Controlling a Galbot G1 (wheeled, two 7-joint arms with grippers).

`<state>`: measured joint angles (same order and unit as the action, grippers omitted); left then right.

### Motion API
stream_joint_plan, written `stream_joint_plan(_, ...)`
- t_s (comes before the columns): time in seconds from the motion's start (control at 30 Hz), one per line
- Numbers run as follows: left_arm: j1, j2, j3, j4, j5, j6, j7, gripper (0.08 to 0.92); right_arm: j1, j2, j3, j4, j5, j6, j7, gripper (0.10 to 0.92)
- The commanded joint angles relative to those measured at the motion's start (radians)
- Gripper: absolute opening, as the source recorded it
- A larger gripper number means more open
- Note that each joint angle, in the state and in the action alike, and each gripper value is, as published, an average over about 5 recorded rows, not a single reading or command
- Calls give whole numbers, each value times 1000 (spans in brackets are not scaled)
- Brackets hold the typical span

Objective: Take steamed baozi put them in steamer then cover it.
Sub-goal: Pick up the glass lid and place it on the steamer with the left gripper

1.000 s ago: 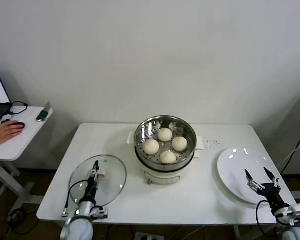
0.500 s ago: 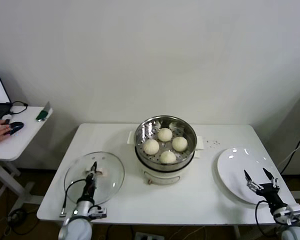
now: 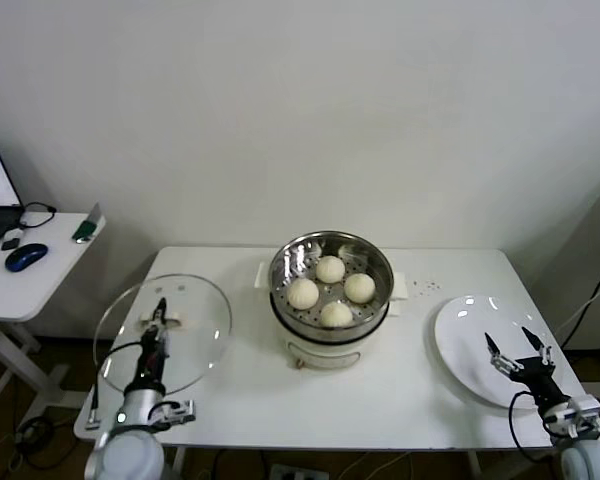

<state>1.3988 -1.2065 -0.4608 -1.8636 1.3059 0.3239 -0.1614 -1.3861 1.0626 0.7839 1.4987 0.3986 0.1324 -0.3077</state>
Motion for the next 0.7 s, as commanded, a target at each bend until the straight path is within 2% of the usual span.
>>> stream_joint_plan(0.03, -21, 263, 71, -348, -118, 275, 146, 146, 52, -24, -38, -26, -24, -2, 9, 823)
stream_joint_plan(0.17, -130, 334, 177, -349, -121, 333, 202, 146, 77, -25, -66, -40, -39, -5, 13, 823)
stream_joint_plan(0.27, -245, 327, 294, -326, -124, 392, 268, 146, 95, -23, -83, -47, -50, -11, 11, 823)
stream_joint_plan(0.47, -492, 182, 526, -266, -9, 461, 436, 146, 112, -19, -101, -54, -68, -16, 4, 823)
stream_joint_plan(0.7, -636, 23, 678, -122, 108, 461, 496, 146, 116, -19, -90, -71, -72, -9, 5, 823)
